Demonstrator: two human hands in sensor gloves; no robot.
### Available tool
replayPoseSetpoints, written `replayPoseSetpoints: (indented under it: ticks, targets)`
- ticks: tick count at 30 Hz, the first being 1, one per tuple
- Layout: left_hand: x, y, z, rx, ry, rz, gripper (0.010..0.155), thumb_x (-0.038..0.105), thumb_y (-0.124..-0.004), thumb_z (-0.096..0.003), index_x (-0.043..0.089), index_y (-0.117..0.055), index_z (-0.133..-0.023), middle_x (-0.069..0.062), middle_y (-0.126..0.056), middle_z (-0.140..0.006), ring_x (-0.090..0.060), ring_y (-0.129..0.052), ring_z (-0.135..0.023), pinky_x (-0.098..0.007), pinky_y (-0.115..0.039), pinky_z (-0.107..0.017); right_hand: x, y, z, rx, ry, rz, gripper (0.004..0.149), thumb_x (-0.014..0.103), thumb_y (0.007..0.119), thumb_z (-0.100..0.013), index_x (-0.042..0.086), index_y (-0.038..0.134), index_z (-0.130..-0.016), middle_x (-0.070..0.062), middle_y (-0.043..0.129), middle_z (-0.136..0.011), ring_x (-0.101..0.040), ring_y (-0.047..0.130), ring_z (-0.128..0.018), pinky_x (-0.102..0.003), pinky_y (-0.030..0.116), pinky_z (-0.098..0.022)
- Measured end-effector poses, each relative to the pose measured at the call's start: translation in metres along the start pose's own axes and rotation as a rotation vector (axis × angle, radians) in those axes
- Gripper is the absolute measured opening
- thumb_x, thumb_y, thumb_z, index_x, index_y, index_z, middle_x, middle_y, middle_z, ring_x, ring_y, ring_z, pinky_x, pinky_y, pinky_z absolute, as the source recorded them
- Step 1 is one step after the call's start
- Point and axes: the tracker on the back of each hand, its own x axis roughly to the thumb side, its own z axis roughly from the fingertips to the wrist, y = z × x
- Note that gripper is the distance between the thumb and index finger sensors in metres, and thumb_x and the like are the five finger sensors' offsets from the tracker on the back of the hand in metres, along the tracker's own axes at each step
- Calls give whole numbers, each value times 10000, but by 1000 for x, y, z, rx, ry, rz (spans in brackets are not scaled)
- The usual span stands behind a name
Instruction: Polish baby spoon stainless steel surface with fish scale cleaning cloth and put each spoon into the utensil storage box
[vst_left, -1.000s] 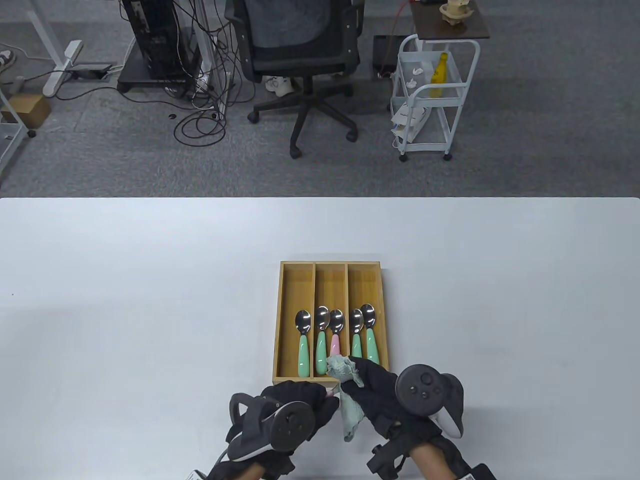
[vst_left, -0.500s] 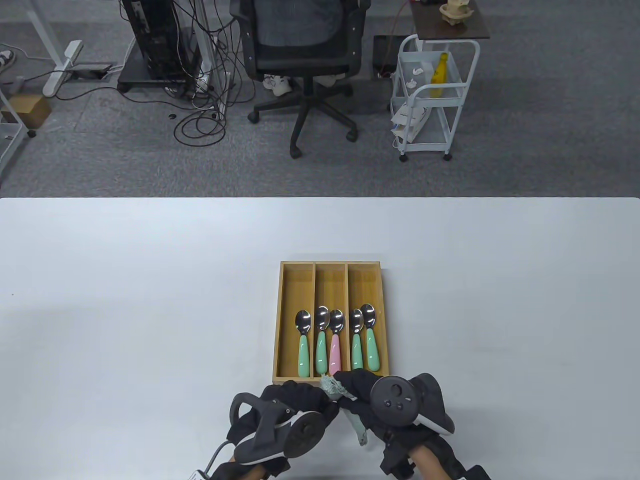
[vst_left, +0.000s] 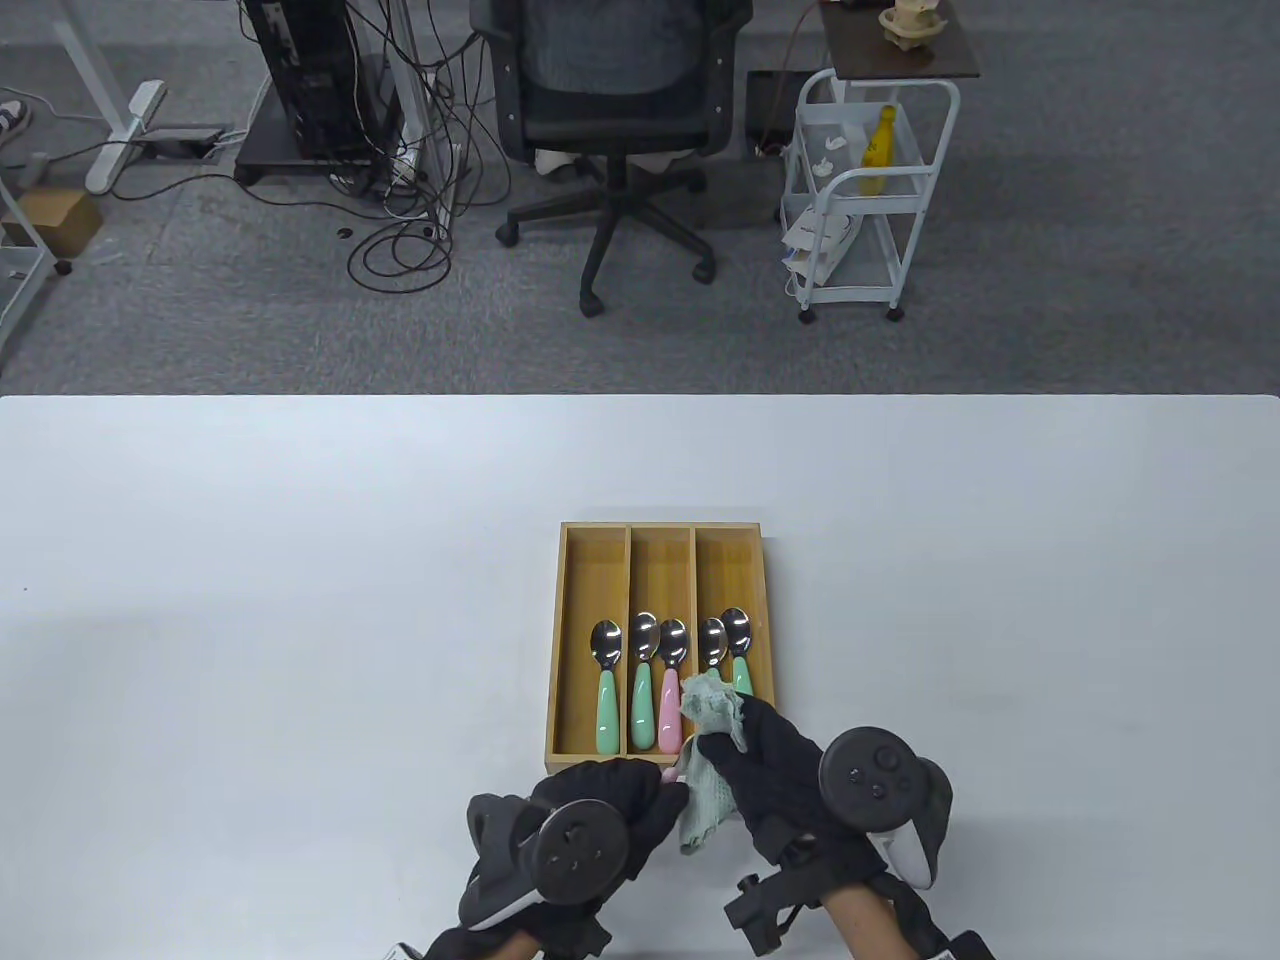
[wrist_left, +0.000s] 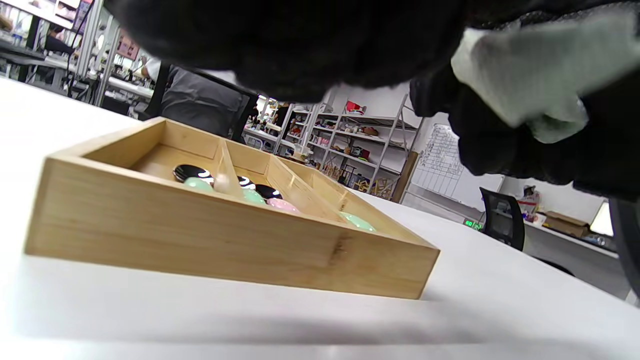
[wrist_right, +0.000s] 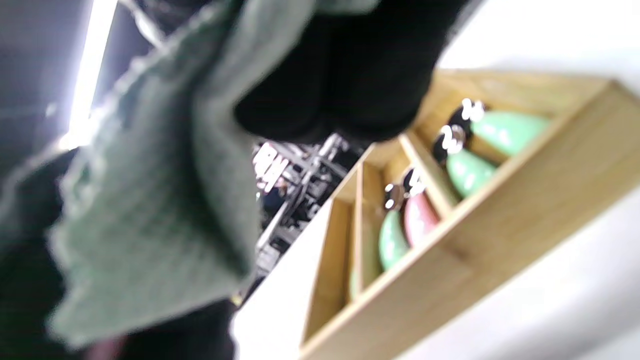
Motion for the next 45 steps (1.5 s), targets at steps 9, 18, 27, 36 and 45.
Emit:
replayPoseSetpoints:
  ticks: [9, 18, 27, 36, 45]
  targets:
    - [-4, -2, -1, -13, -24, -97, 413, 585, -582, -563, 303, -864, -669, 76, -952, -460, -150, -991, -365, -333, -909, -321, -4, 8, -2, 76, -20, 79, 448, 324, 756, -567, 243, 662, -998, -91, 825, -937, -5, 1006, -527, -294, 922, -522]
    - [0, -2, 0, -23, -82, -253, 407, 590, -616, -545, 299, -886, -634, 63, -963, -436, -168, -996, -351, -349, -910, -312, 4, 16, -4, 186, -149, 346, 459, 303, 788, -556, 249, 675, -997, -140, 819, -958, -45, 1016, -544, -322, 919, -532]
    - [8, -11, 0, -90, -143, -397, 404, 591, -640, -532, 296, -903, -612, 51, -971, -426, -183, -999, -350, -363, -910, -317, 12, 32, -2, 344, -254, 694, 468, 318, 792, -546, 276, 679, -999, -117, 810, -986, -77, 1033, -562, -344, 914, -551]
    - [4, -1, 0, -26, -84, -231, 413, 587, -601, -554, 297, -878, -651, 65, -957, -451, -165, -992, -366, -347, -908, -326, 13, 12, -2, 159, -227, 534, 453, 344, 757, -557, 295, 671, -999, -72, 842, -944, -46, 1011, -553, -316, 913, -538]
    - [1, 2, 0, -7, -27, -31, 426, 583, -550, -574, 300, -838, -711, 86, -940, -494, -139, -987, -395, -323, -908, -346, 6, -1, -2, 24, -95, 203, 451, 368, 718, -572, 241, 658, -1001, -64, 865, -888, -23, 1006, -520, -293, 927, -498]
